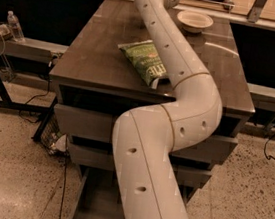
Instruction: Place sponge into bottom drawer
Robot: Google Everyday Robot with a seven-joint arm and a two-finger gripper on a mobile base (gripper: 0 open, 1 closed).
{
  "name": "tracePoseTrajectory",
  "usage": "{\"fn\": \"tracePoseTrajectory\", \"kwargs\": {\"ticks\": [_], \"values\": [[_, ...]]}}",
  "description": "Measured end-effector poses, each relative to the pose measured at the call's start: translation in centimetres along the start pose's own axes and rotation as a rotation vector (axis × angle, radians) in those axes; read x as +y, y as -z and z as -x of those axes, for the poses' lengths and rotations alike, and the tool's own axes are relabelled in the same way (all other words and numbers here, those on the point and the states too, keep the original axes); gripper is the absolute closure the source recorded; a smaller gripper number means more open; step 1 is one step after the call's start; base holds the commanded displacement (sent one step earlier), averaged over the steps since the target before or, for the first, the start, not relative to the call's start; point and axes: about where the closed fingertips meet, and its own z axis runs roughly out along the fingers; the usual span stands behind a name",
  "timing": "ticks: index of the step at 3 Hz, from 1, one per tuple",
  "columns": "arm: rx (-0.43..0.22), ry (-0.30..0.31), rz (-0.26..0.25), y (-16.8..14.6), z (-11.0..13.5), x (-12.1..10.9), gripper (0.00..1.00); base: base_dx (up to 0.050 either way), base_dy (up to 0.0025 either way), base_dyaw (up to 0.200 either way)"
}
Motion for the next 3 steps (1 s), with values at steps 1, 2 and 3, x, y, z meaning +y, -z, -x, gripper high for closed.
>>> {"fn": "tracePoseTrajectory", "kwargs": {"ticks": [1, 2, 3], "values": [[-0.014, -0.037, -0.016, 2.7, 1.7, -3.1, 1.00, 0.000, 0.00000, 0.000], [-0.028, -0.113, 0.012, 5.9, 3.4, -5.6, 1.00, 0.000, 0.00000, 0.000], [-0.017, -0.246, 0.075, 9.2, 3.9, -7.5, 1.00, 0.000, 0.00000, 0.000]]}}
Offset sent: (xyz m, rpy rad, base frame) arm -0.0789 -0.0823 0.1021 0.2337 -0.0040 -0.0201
